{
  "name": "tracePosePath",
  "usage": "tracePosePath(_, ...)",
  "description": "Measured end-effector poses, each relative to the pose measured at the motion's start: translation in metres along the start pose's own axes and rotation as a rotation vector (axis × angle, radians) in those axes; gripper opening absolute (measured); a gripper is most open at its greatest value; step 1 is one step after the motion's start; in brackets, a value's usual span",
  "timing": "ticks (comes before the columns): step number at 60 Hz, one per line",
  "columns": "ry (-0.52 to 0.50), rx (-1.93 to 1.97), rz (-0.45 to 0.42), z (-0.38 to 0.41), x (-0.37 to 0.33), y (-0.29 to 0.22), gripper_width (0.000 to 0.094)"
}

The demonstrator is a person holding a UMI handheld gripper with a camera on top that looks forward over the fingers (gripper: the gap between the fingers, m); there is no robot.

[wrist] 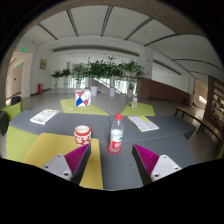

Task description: Pour water

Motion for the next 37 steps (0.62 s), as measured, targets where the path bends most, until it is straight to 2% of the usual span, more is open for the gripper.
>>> tracePosePath(16, 0.042, 0.035, -0.022, -0.021, -0.107, 0.006, 0.0849)
tracePosePath(37, 0.067, 0.011, -0.077, -0.023, -0.162, 0.009, 0.085)
Point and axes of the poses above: the point between the fingertips, and its own axes, seen from behind it with the camera up: z to the left, y down, x forward, the way the camera looks, the point moved 1 cm from there along -x, backward, against the way the camera looks, and after that the axes turned 11 degrees about y, right-handed, at the moved point
